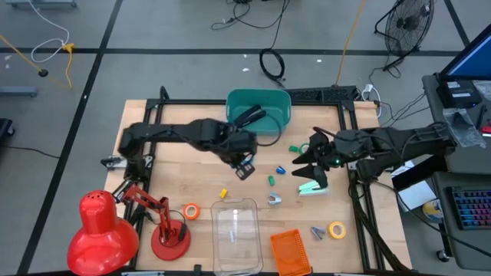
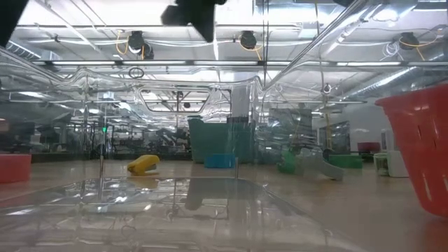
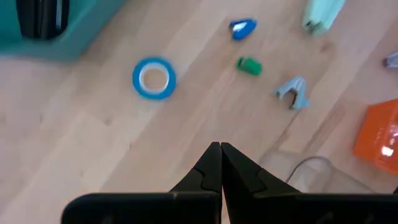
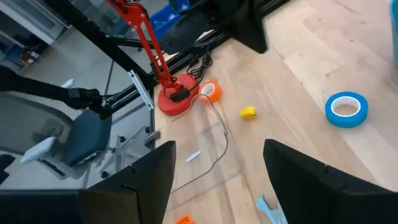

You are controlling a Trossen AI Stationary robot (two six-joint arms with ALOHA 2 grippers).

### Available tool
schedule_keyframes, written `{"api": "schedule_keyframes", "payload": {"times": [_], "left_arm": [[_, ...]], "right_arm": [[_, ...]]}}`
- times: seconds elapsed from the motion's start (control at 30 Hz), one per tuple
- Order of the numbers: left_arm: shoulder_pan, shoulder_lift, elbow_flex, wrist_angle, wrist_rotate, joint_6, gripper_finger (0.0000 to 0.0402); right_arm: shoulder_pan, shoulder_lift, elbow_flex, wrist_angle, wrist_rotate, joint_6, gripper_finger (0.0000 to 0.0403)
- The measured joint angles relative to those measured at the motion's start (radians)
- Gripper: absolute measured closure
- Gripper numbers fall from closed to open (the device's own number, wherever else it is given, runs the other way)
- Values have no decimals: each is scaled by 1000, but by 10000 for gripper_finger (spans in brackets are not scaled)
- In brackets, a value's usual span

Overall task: Pick and place Stapler, Stapler remover, tape
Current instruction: Put the orange tape into the transparent bin

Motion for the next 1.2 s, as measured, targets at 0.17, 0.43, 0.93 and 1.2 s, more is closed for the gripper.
{"api": "schedule_keyframes", "payload": {"times": [0.17, 0.43, 0.93, 1.2], "left_arm": [[-5, -237, -373, 254, 6, -120, 400], [-14, -547, -812, 418, -4, -290, 398], [-149, -602, -997, 405, 100, -316, 337], [-229, -523, -996, 342, 171, -273, 225]], "right_arm": [[0, -22, 0, -56, 2, 0, 165], [0, -29, 0, -121, 28, 25, 165], [0, -27, 0, -124, 31, 13, 165], [0, -19, -28, -65, 28, 5, 165]]}}
